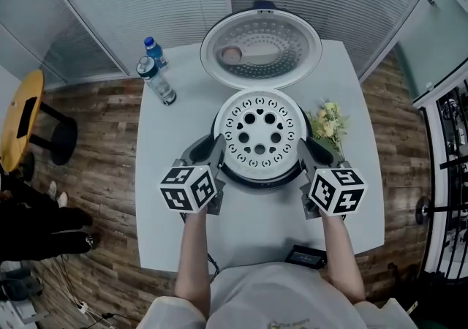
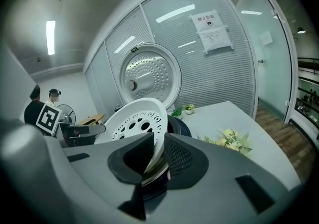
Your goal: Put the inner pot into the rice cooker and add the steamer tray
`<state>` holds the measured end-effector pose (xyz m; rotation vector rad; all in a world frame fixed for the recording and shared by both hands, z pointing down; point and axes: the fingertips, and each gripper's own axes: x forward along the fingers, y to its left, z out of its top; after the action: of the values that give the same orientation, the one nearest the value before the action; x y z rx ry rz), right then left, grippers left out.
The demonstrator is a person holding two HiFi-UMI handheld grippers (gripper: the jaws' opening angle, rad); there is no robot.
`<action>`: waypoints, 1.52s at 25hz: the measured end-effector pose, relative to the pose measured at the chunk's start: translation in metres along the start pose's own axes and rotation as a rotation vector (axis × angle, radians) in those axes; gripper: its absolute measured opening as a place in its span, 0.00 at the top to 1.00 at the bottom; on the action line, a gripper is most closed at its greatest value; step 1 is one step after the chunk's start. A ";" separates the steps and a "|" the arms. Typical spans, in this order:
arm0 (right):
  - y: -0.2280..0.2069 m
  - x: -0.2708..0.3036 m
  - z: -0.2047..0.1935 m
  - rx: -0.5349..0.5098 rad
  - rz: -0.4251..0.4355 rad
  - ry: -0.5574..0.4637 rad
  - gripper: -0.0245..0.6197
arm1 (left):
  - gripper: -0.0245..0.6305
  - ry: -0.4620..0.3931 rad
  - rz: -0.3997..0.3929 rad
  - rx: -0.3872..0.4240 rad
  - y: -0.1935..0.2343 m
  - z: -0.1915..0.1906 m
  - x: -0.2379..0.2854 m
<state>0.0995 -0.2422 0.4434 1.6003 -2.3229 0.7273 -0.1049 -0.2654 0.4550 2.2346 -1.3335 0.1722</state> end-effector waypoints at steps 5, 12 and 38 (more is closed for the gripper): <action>-0.003 0.006 -0.002 -0.041 -0.017 0.015 0.84 | 0.86 0.019 0.015 0.043 0.002 -0.003 0.006; -0.005 0.015 -0.007 -0.149 -0.065 0.049 0.84 | 0.84 0.054 0.075 0.133 0.008 -0.008 0.014; 0.003 0.001 -0.006 -0.175 -0.042 -0.018 0.88 | 0.84 0.057 0.182 0.265 0.011 -0.018 -0.012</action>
<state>0.0962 -0.2386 0.4483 1.5786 -2.2876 0.4868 -0.1173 -0.2507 0.4697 2.2969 -1.5594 0.5007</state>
